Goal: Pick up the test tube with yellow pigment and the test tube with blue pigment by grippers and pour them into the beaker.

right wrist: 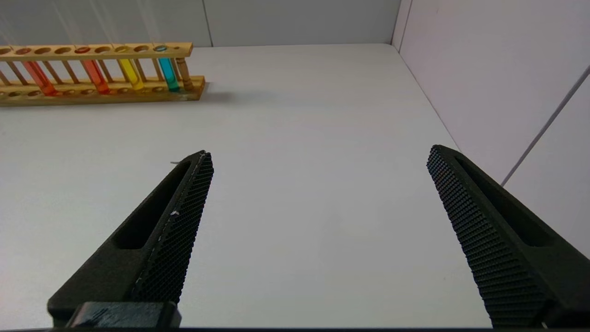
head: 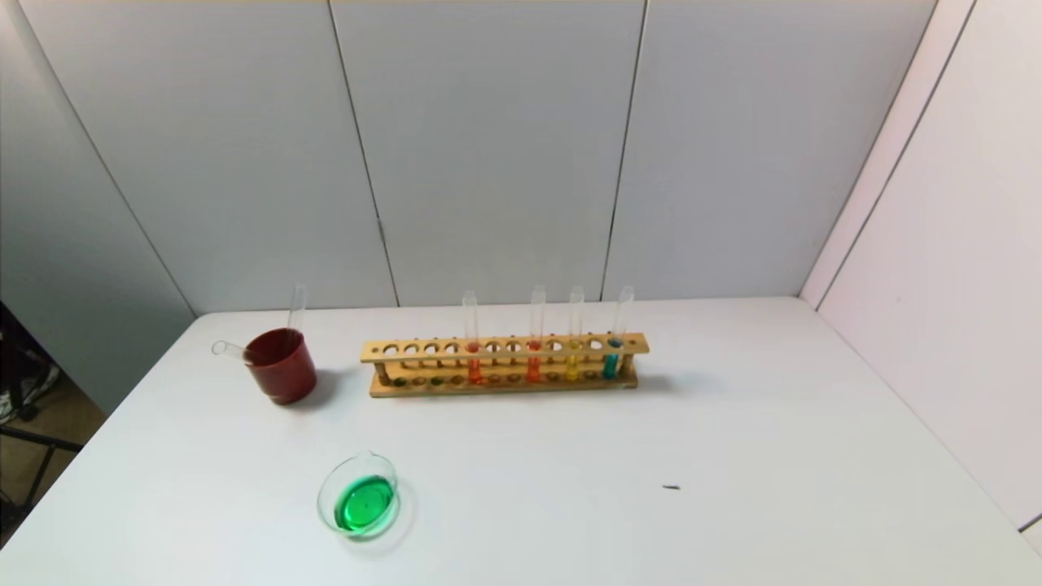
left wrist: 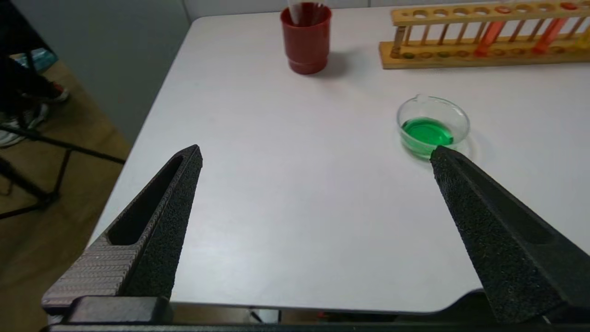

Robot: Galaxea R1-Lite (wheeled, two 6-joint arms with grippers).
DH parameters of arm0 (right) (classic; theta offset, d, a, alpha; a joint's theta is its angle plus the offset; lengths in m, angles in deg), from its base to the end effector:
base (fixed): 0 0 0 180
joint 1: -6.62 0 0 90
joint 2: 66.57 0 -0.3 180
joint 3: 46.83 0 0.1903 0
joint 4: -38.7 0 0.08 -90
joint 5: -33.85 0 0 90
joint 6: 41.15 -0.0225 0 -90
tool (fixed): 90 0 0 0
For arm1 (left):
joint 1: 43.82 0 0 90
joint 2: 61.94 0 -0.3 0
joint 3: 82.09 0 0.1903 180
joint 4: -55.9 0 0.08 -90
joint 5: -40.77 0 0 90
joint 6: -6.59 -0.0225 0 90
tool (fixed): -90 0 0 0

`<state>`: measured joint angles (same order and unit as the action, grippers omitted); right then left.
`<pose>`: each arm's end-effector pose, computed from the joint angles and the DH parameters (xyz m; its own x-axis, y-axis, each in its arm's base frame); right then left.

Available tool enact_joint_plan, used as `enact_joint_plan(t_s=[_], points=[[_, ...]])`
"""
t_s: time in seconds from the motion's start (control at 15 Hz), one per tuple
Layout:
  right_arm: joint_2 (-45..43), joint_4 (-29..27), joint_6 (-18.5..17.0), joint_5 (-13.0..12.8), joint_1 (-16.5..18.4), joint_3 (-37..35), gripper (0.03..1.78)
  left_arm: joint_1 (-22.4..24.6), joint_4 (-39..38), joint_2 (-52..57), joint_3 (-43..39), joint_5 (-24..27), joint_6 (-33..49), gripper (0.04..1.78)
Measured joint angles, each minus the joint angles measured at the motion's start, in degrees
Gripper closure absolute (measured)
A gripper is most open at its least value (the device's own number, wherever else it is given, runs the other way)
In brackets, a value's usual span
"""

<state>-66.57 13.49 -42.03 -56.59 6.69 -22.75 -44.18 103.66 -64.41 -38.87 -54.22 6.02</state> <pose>-0.0238 -0.0001 0.0756 0.9998 -0.0089 -0.0197 0.0092 0.9998 0.0152 -0.0539 0.0023 0.1247 0.9893 0.0808 -0.1216 -0.0789 0.9967 0.0205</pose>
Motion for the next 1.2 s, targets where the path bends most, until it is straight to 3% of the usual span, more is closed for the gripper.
enact_joint_plan(t_s=[0.27,0.47,0.73,0.93,1.13,1.2], points=[[0.0,0.0,0.0,0.0,0.0,0.0,0.11,0.09,-9.46,2.26,-10.64,4.94,1.91,0.08],[0.0,0.0,0.0,0.0,0.0,0.0,0.11,0.09,-13.32,2.5,-13.84,6.47,2.91,0.08],[0.0,0.0,0.0,0.0,0.0,0.0,0.11,0.2,-13.29,2.58,-14.23,0.55,6.94,0.08],[0.0,0.0,0.0,0.02,0.0,0.0,0.11,0.28,-13.59,2.58,-14.25,0.55,5.14,0.08],[0.0,0.0,0.0,0.0,0.0,0.0,0.11,0.43,-18.44,2.58,-14.62,-4.22,0.99,0.08],[0.0,0.0,0.0,0.0,0.0,0.0,0.11,0.43,-19.03,2.58,-14.84,-2.82,0.48,0.08]])
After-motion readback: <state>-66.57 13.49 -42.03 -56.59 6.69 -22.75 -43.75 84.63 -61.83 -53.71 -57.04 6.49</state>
